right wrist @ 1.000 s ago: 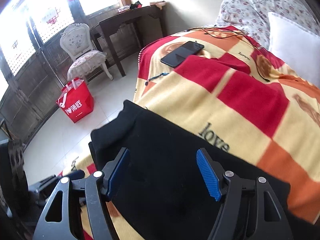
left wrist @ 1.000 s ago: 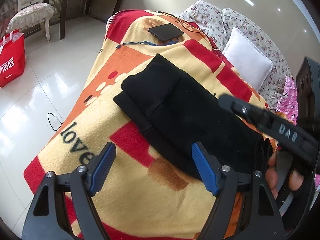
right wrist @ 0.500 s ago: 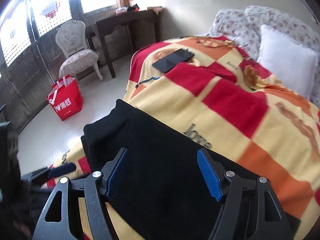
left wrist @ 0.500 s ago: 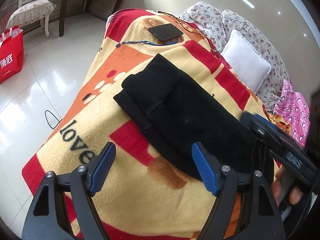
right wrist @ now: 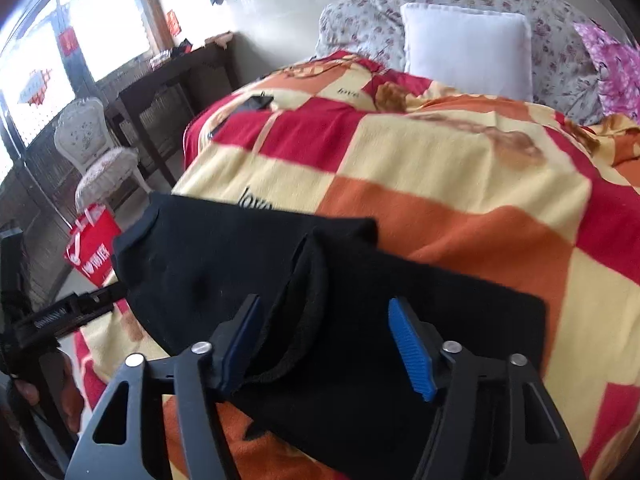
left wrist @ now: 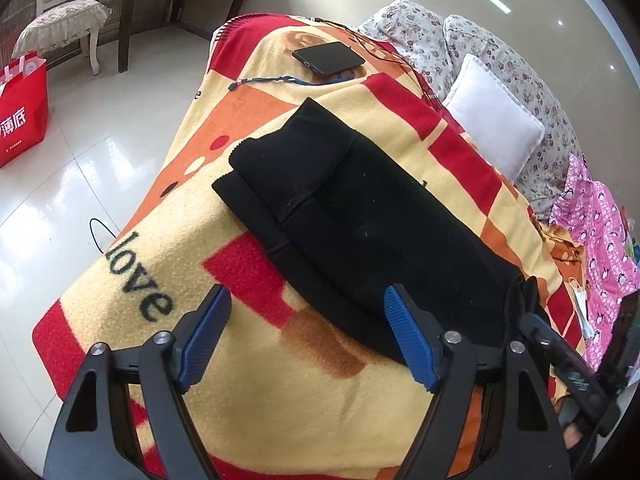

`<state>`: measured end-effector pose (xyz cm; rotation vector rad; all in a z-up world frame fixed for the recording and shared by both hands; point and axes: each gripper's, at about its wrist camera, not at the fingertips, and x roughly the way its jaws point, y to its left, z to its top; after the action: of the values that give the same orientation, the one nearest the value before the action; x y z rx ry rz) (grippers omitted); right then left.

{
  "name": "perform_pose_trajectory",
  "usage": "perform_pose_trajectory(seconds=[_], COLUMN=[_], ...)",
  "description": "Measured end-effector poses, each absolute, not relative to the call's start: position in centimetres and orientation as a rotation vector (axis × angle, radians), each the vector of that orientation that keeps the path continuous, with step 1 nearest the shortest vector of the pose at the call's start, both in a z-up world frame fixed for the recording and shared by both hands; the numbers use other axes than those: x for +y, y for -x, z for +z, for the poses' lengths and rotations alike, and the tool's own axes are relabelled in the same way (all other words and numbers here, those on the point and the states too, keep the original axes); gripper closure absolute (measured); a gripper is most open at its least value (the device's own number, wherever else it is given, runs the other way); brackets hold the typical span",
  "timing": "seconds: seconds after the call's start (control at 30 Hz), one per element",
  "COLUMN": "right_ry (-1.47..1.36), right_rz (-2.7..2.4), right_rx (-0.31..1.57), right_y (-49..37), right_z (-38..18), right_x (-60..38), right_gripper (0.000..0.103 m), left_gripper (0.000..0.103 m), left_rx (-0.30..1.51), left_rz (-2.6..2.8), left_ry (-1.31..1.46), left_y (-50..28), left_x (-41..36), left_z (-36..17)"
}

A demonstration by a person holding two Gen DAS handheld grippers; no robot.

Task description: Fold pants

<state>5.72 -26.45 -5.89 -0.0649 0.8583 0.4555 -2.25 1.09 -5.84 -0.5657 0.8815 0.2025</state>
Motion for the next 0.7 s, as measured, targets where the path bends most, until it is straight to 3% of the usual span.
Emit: perform_pose_trajectory(seconds=[0.07, 0.1, 0.2, 0.4, 0.47, 0.5, 0.53, 0.57, 0.7], right_ry=[0.17, 0.196, 0.19, 0.177, 0.188, 0.182, 0.161, 0.124, 0.179], right_rz=[0.402, 0.39, 0.403, 0.45, 0.46, 0.47, 0.491, 0.55, 0.692], right_rx=[0.826, 0.812, 0.81, 0.808, 0.842, 0.836, 0.829, 0.827, 0.797], right_y=[-5.6, -5.4, -5.7, -6.2, -6.7, -6.7, -6.4, -6.3, -6.4], right_z=[-6.4, -6.5, -5.7, -5.2, -6.4, -6.3, -5.8, -5.1, -3.1], right_x=[-25.0, -24.6, -24.4, -23.1, -22.4, -22.1, -21.9, -21.4, -17.0], right_gripper=[0.073, 0.091, 0.099, 0.098, 0.09, 0.078, 0.059, 0.054, 0.053], left_gripper=[0.024, 0.024, 0.024, 0.024, 0.024, 0.024, 0.024, 0.024, 0.022], left_rx=[0.882, 0.883, 0.875, 0.847, 0.852, 0.853, 0.854, 0.855, 0.853], left_rz=[0.204, 0.204, 0.204, 0.223, 0.227, 0.229, 0.233, 0.237, 0.246], left_ry=[0.563, 0.563, 0.57, 0.59, 0.605, 0.611, 0.616, 0.622, 0.636], left_y=[2.3, 2.3, 2.4, 3.1, 3.1, 3.0, 3.0, 3.0, 3.0], left_x=[0.9, 1.0, 1.0, 1.6, 1.9, 2.0, 2.1, 2.2, 2.3], left_z=[-5.9, -5.9, -5.7, -5.4, -5.7, -5.7, -5.8, -5.9, -6.0])
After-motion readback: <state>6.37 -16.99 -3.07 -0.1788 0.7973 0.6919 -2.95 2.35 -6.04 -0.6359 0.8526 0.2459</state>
